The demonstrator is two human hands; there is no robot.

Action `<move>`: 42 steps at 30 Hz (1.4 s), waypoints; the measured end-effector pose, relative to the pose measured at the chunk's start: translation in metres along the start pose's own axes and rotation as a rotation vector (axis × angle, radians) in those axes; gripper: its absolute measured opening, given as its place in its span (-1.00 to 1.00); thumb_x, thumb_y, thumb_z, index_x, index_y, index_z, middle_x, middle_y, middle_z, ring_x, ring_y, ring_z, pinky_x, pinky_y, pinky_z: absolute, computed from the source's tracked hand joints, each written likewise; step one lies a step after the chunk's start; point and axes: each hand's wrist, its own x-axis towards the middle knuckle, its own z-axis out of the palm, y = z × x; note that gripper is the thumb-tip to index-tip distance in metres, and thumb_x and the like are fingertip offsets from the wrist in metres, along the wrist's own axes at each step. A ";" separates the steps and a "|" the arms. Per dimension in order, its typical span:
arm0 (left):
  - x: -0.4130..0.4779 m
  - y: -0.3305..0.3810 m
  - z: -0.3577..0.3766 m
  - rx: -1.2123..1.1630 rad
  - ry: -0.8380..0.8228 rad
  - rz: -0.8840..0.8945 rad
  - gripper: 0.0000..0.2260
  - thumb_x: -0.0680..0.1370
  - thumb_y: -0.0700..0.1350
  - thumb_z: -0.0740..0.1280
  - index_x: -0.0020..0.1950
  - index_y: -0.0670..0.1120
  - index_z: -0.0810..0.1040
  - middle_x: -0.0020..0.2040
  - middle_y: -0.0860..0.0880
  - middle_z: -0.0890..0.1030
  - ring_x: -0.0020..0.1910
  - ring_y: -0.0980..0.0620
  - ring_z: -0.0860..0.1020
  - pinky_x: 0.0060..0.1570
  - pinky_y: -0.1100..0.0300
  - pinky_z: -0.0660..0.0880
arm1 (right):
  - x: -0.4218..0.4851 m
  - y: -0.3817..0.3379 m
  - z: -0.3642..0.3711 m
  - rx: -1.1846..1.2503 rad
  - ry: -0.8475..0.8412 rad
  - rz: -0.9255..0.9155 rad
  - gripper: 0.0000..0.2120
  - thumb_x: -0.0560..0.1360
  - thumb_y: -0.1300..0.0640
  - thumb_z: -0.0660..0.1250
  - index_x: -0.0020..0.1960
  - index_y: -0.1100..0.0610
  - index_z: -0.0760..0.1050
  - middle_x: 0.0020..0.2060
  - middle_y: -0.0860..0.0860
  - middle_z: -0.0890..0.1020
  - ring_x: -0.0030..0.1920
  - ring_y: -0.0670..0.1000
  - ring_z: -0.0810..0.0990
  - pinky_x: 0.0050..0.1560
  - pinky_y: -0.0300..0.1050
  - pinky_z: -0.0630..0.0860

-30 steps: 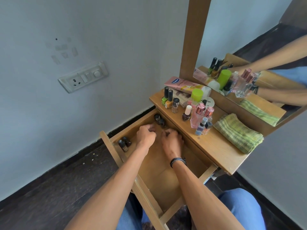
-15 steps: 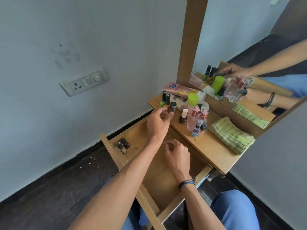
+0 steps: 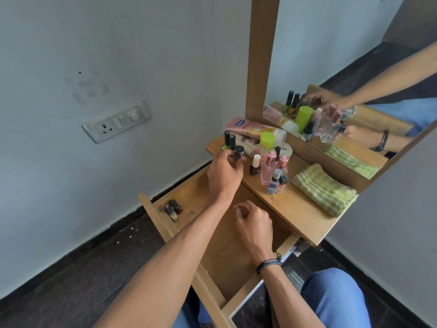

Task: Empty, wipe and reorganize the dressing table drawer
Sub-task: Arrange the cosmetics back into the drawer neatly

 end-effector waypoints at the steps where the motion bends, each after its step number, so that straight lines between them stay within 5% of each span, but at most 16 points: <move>1: -0.001 -0.002 -0.002 -0.006 0.005 0.013 -0.76 0.52 0.06 0.47 0.08 -0.04 0.60 -0.03 0.06 0.64 -0.10 0.10 0.61 -0.16 0.18 0.56 | 0.000 0.000 0.000 -0.001 -0.001 -0.001 -0.89 0.57 0.12 0.36 -0.03 0.03 0.67 -0.18 -0.11 0.69 -0.28 -0.16 0.52 -0.36 -0.44 0.28; 6: -0.010 -0.021 -0.024 -0.063 0.054 0.017 -0.81 0.52 0.02 0.46 0.01 -0.05 0.58 -0.10 0.05 0.62 -0.21 0.15 0.61 -0.25 0.22 0.59 | 0.000 0.001 -0.001 0.013 -0.026 0.011 -0.88 0.58 0.12 0.34 0.00 0.04 0.67 -0.19 -0.14 0.66 -0.30 -0.21 0.51 -0.37 -0.46 0.30; 11: -0.029 -0.055 -0.045 -0.038 0.143 -0.244 -0.82 0.51 -0.05 0.48 0.05 -0.09 0.61 -0.06 0.00 0.67 -0.23 0.25 0.57 -0.34 0.41 0.43 | 0.006 0.001 0.001 0.043 -0.105 0.037 -0.87 0.60 0.13 0.32 0.03 0.05 0.66 -0.17 -0.13 0.63 -0.30 -0.26 0.52 -0.37 -0.44 0.39; 18: -0.033 -0.065 -0.023 0.038 0.024 -0.469 -0.81 0.57 -0.07 0.44 0.13 -0.12 0.64 0.06 -0.07 0.68 -0.04 -0.07 0.64 -0.10 0.15 0.49 | 0.019 -0.004 0.012 0.103 -0.182 0.084 -0.83 0.61 0.16 0.31 0.12 0.08 0.66 -0.09 -0.07 0.67 -0.24 -0.23 0.55 -0.19 -0.35 0.47; 22: -0.019 -0.068 -0.005 0.045 0.007 -0.531 -0.82 0.58 -0.09 0.41 0.16 -0.11 0.64 0.14 -0.11 0.68 0.16 -0.15 0.61 0.12 0.02 0.50 | 0.025 -0.005 0.017 0.124 -0.232 0.117 -0.77 0.60 0.18 0.30 0.23 0.13 0.63 0.02 0.05 0.71 -0.04 0.00 0.66 0.03 -0.19 0.53; 26: -0.011 -0.075 0.007 0.018 0.025 -0.562 -0.83 0.57 -0.08 0.44 0.13 -0.08 0.64 0.12 -0.11 0.68 0.14 -0.15 0.62 0.07 0.01 0.54 | 0.033 -0.003 0.027 0.127 -0.303 0.136 -0.57 0.60 0.17 0.31 0.46 0.12 0.45 0.15 0.11 0.68 0.12 0.10 0.66 0.19 0.00 0.59; 31: -0.008 -0.079 0.013 0.033 0.060 -0.572 -0.82 0.57 -0.09 0.45 0.15 -0.09 0.68 0.11 -0.12 0.69 0.13 -0.15 0.64 0.10 -0.02 0.56 | 0.043 -0.003 0.032 0.129 -0.334 0.156 -0.45 0.61 0.17 0.29 0.58 0.09 0.31 0.39 0.10 0.55 0.39 0.10 0.51 0.42 -0.08 0.41; 35: -0.006 -0.084 0.017 0.007 0.070 -0.561 -0.83 0.58 -0.14 0.43 0.16 -0.08 0.70 0.13 -0.09 0.70 0.16 -0.11 0.63 0.18 0.03 0.52 | 0.044 -0.001 0.034 0.117 -0.334 0.140 -0.44 0.62 0.16 0.28 0.60 0.05 0.26 0.43 0.07 0.51 0.44 0.09 0.46 0.37 -0.23 0.28; 42: -0.004 -0.087 0.016 -0.022 0.070 -0.545 -0.81 0.58 -0.16 0.43 0.18 -0.09 0.70 0.14 -0.08 0.70 0.20 -0.09 0.61 0.27 0.09 0.44 | 0.049 0.000 0.038 0.097 -0.389 0.141 -0.39 0.64 0.14 0.27 0.64 0.01 0.16 0.53 0.08 0.37 0.55 0.12 0.29 0.49 -0.12 0.20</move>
